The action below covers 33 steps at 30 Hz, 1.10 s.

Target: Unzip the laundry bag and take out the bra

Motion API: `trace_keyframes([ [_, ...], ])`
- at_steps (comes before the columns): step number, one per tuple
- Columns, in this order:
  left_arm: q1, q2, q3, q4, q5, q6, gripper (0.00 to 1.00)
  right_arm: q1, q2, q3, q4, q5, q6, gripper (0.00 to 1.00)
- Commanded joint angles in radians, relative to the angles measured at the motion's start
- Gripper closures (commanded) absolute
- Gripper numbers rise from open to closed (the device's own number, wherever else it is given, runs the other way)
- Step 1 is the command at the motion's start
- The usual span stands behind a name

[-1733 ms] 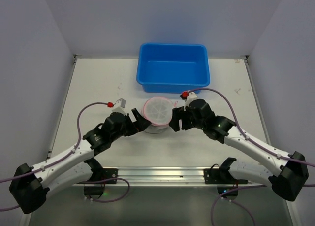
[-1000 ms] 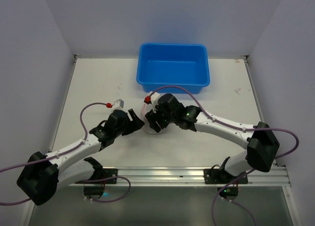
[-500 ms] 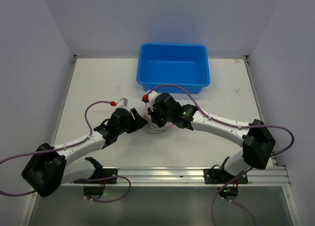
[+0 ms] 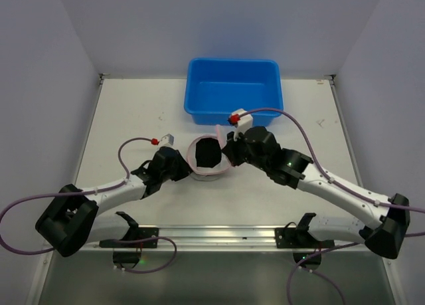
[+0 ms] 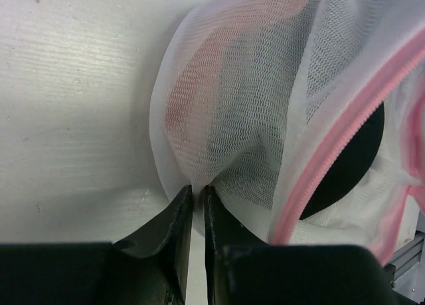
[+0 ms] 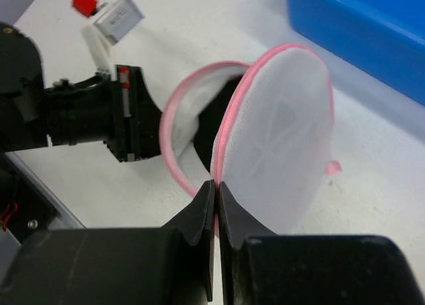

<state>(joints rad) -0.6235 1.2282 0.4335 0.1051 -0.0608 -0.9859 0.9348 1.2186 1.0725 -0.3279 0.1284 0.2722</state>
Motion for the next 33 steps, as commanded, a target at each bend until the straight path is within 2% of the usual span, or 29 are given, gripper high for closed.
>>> trace_keyframes([
  [1, 0.007, 0.011, -0.009, 0.042, -0.022, -0.003, 0.85, -0.031, -0.164, -0.132, -0.005, 0.196, 0.167, 1.0],
  [3, 0.007, 0.005, -0.012, 0.039, -0.019, -0.007, 0.85, -0.056, -0.303, -0.243, -0.046, 0.297, 0.293, 0.97],
  [8, 0.007, -0.021, -0.015, 0.033, -0.017, -0.005, 0.85, -0.082, -0.554, -0.431, -0.193, 0.41, 0.54, 0.87],
  [10, 0.007, -0.029, -0.009, 0.027, -0.016, -0.002, 0.85, -0.09, -0.62, -0.483, -0.307, 0.448, 0.659, 0.73],
  [11, 0.007, -0.032, -0.004, 0.022, -0.016, 0.003, 0.85, -0.091, -0.639, -0.494, -0.333, 0.453, 0.686, 0.59],
  [14, 0.007, -0.041, 0.011, 0.005, -0.017, 0.021, 0.85, -0.093, -0.677, -0.49, -0.366, 0.425, 0.676, 0.44],
  [16, 0.005, -0.047, 0.017, -0.004, -0.016, 0.029, 0.85, -0.093, -0.673, -0.454, -0.257, 0.369, 0.509, 0.39],
  [17, 0.005, -0.052, 0.017, -0.005, -0.014, 0.032, 0.84, -0.093, -0.636, -0.438, -0.219, 0.294, 0.455, 0.32],
  [19, 0.007, -0.056, 0.017, -0.005, -0.014, 0.032, 0.84, -0.093, -0.572, -0.375, -0.105, 0.191, 0.317, 0.29],
  [23, 0.005, -0.064, 0.016, -0.008, -0.016, 0.039, 0.84, -0.091, -0.278, -0.216, 0.001, 0.009, 0.184, 0.22],
  [30, 0.007, -0.067, 0.017, -0.008, -0.002, 0.041, 0.84, -0.091, 0.107, -0.053, 0.139, -0.087, 0.035, 0.13],
  [33, 0.007, -0.068, 0.017, -0.008, -0.005, 0.043, 0.85, -0.091, 0.212, -0.005, 0.161, -0.107, 0.012, 0.11],
])
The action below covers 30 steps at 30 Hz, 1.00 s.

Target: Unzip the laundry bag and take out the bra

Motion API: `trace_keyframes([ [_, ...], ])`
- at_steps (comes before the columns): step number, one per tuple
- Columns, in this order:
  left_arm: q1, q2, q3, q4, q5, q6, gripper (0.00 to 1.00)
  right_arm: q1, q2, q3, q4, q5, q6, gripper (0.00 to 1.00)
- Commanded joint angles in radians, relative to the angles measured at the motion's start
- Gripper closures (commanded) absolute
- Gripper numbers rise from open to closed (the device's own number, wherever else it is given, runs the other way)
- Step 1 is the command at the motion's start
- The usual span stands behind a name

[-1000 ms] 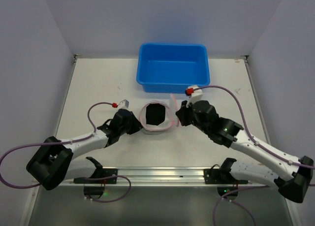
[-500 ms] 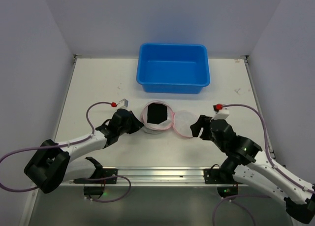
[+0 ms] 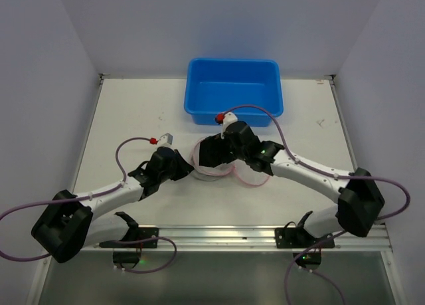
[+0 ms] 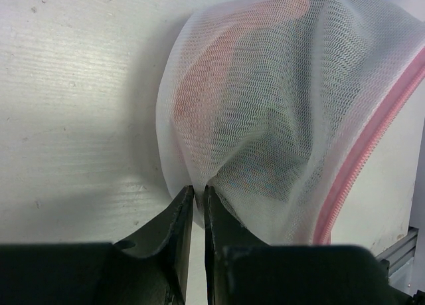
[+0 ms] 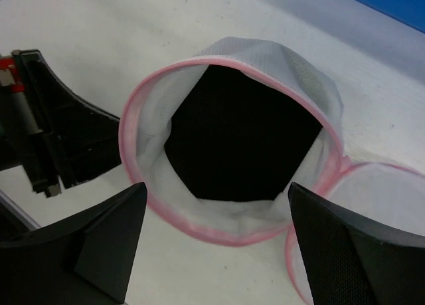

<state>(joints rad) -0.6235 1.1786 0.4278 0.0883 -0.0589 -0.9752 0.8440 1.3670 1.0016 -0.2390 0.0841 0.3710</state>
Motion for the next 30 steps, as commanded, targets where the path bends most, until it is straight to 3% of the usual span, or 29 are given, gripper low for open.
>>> trace_keyframes([
  [1, 0.007, -0.019, 0.023, 0.008, -0.006, 0.032, 0.85, 0.0, 0.123, 0.072, 0.076, -0.064, -0.09, 0.11],
  [6, 0.007, -0.016, 0.026, 0.01, -0.004, 0.035, 0.87, 0.001, 0.236, 0.062, 0.121, -0.06, -0.093, 0.11],
  [9, 0.007, -0.011, 0.028, 0.011, 0.001, 0.036, 0.89, 0.001, 0.264, 0.034, 0.145, -0.035, -0.089, 0.23],
  [10, 0.007, -0.011, 0.026, 0.01, 0.004, 0.036, 0.9, 0.001, 0.256, 0.011, 0.164, -0.018, -0.089, 0.43],
  [11, 0.007, -0.011, 0.026, 0.01, 0.004, 0.036, 0.9, 0.001, 0.256, 0.011, 0.164, -0.018, -0.089, 0.43],
  [12, 0.007, -0.011, 0.025, 0.007, 0.004, 0.036, 0.9, 0.001, 0.242, 0.0, 0.167, -0.004, -0.09, 0.5],
  [13, 0.007, -0.013, 0.025, 0.004, 0.004, 0.036, 0.91, 0.001, 0.231, -0.004, 0.165, -0.003, -0.092, 0.66],
  [16, 0.007, -0.014, 0.025, -0.004, -0.001, 0.038, 0.92, 0.001, 0.176, -0.038, 0.184, -0.003, -0.101, 0.91],
  [18, 0.007, -0.017, 0.025, -0.004, 0.005, 0.036, 0.93, 0.001, 0.161, -0.054, 0.187, -0.001, -0.106, 1.0],
  [24, 0.01, -0.027, 0.035, -0.041, -0.018, 0.036, 0.93, 0.001, 0.087, -0.077, 0.164, -0.064, -0.098, 1.0],
  [30, 0.041, -0.04, 0.034, -0.064, -0.018, 0.044, 0.93, 0.0, -0.106, -0.09, 0.077, -0.23, -0.121, 1.0],
])
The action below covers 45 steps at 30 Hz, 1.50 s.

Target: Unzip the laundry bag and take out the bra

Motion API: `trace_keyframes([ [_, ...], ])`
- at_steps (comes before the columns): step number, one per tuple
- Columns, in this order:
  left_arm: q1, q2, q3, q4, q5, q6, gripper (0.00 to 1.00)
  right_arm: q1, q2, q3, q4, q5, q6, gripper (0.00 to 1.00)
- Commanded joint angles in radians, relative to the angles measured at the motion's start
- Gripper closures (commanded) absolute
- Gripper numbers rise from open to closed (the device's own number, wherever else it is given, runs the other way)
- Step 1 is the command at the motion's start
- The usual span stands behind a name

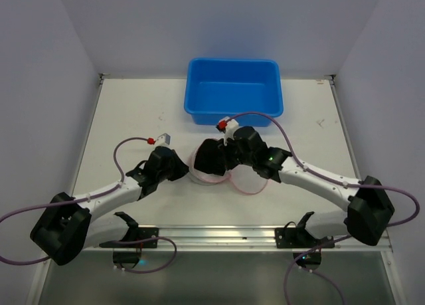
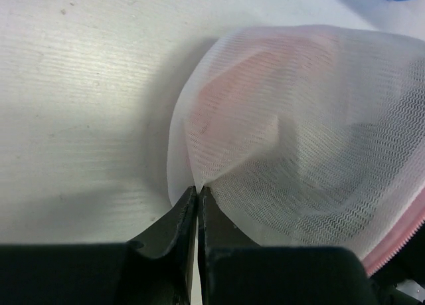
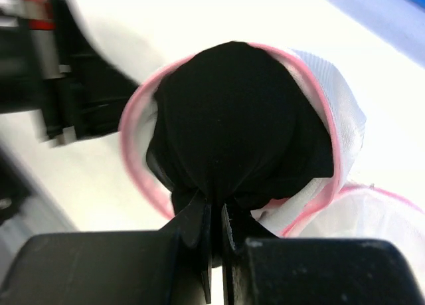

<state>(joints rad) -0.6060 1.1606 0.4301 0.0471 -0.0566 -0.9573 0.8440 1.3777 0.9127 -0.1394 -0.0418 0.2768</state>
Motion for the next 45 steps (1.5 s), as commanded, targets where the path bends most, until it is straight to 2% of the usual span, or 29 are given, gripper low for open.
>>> trace_keyframes([
  [1, 0.026, -0.027, 0.032, -0.026, -0.02, 0.028, 0.94, 0.0, -0.141, -0.005, -0.029, -0.113, -0.03, 1.0],
  [5, 0.031, -0.018, 0.033, -0.029, 0.0, 0.031, 0.96, 0.0, -0.251, 0.003, -0.045, -0.17, -0.015, 1.0],
  [10, 0.032, 0.002, 0.033, -0.036, 0.035, 0.038, 0.98, -0.009, -0.295, 0.081, -0.028, -0.249, 0.027, 1.0],
  [14, 0.031, 0.001, 0.027, -0.042, 0.04, 0.045, 0.98, -0.025, -0.304, 0.216, -0.034, -0.323, 0.038, 1.0],
  [21, 0.032, 0.001, 0.015, -0.027, 0.052, 0.04, 0.98, -0.117, -0.246, 0.484, -0.111, -0.259, 0.003, 1.0],
  [25, 0.032, -0.004, 0.012, -0.018, 0.052, 0.037, 0.99, -0.198, -0.149, 0.626, -0.117, -0.193, -0.033, 1.0],
  [34, 0.032, -0.038, 0.004, -0.035, 0.074, 0.031, 0.99, -0.361, 0.308, 0.955, -0.12, -0.155, -0.033, 1.0],
  [40, 0.032, -0.042, -0.001, -0.026, 0.081, 0.028, 0.99, -0.401, 0.617, 1.115, -0.112, -0.093, 0.01, 1.0],
  [45, 0.032, -0.047, -0.016, -0.02, 0.089, 0.026, 0.99, -0.401, 0.797, 1.181, -0.163, -0.061, 0.03, 1.0],
])
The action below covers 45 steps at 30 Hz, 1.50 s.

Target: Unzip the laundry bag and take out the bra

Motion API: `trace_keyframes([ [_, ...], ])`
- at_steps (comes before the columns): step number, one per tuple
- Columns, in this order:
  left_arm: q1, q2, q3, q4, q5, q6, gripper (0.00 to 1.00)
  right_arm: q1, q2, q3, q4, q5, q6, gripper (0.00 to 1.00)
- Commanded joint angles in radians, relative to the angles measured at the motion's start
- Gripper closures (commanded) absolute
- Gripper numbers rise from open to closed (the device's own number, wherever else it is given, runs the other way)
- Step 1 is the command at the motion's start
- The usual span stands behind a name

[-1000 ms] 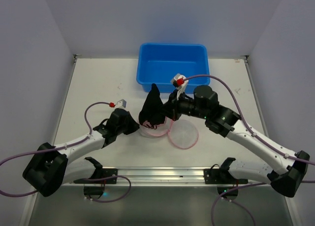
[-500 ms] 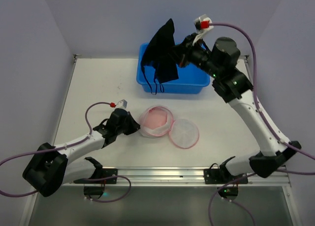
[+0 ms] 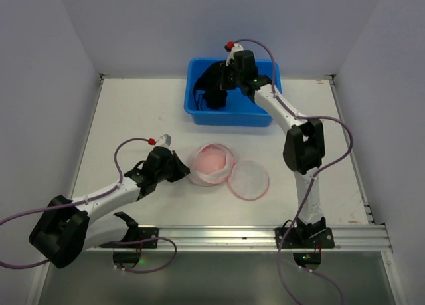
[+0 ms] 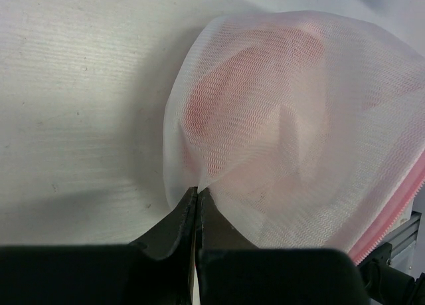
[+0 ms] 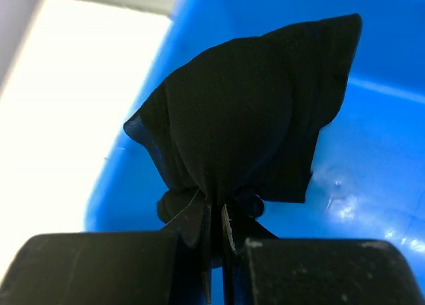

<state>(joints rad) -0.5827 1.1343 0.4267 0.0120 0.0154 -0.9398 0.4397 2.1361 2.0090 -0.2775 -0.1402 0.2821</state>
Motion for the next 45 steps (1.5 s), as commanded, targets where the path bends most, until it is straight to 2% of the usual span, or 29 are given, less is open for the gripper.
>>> trace_keyframes([
  [1, 0.009, -0.024, -0.016, 0.016, 0.017, 0.009, 0.99, 0.004, 0.065, 0.094, -0.037, 0.028, 0.029, 1.0],
  [3, 0.009, -0.025, -0.016, 0.016, 0.017, 0.01, 0.99, 0.002, 0.137, 0.132, -0.093, 0.008, 0.054, 1.0],
  [7, 0.009, -0.021, -0.019, 0.02, 0.015, 0.015, 0.99, 0.004, 0.217, 0.2, -0.156, -0.022, 0.051, 0.9],
  [11, 0.009, -0.01, -0.019, 0.036, 0.026, 0.012, 0.99, 0.002, 0.228, 0.22, -0.187, -0.036, 0.037, 0.54],
  [12, 0.009, -0.008, -0.019, 0.036, 0.027, 0.01, 0.99, 0.004, 0.202, 0.212, -0.184, -0.035, 0.035, 0.38],
  [15, 0.009, -0.013, -0.017, 0.036, 0.026, 0.01, 0.98, 0.004, 0.133, 0.171, -0.17, -0.035, 0.023, 0.21],
  [19, 0.007, -0.018, -0.014, 0.034, 0.026, 0.009, 0.98, 0.007, -0.074, 0.088, -0.161, -0.041, 0.003, 0.12],
  [22, 0.009, -0.015, -0.011, 0.037, 0.028, 0.007, 0.98, 0.02, -0.195, -0.024, -0.15, -0.041, -0.015, 0.07],
  [23, 0.009, -0.013, -0.011, 0.037, 0.029, 0.006, 0.98, 0.027, -0.278, -0.092, -0.147, -0.029, -0.032, 0.02],
  [28, 0.007, -0.019, -0.006, 0.031, 0.031, 0.006, 0.98, 0.106, -0.528, -0.355, -0.131, 0.031, -0.067, 0.02],
  [29, 0.009, -0.021, -0.006, 0.029, 0.029, 0.006, 0.98, 0.125, -0.61, -0.462, -0.111, 0.048, -0.073, 0.02],
  [33, 0.007, -0.028, -0.003, 0.022, 0.028, 0.006, 0.98, 0.25, -0.755, -0.688, -0.057, 0.122, -0.064, 0.09],
  [35, 0.007, -0.03, -0.003, 0.017, 0.026, 0.006, 0.98, 0.313, -0.775, -0.76, -0.061, 0.135, -0.046, 0.13],
  [39, 0.009, -0.041, -0.011, 0.02, 0.024, -0.001, 0.98, 0.416, -0.754, -0.854, -0.032, 0.195, -0.026, 0.14],
  [45, 0.007, -0.051, -0.014, 0.016, 0.032, -0.004, 0.98, 0.432, -0.63, -0.947, 0.087, 0.175, -0.009, 0.18],
])
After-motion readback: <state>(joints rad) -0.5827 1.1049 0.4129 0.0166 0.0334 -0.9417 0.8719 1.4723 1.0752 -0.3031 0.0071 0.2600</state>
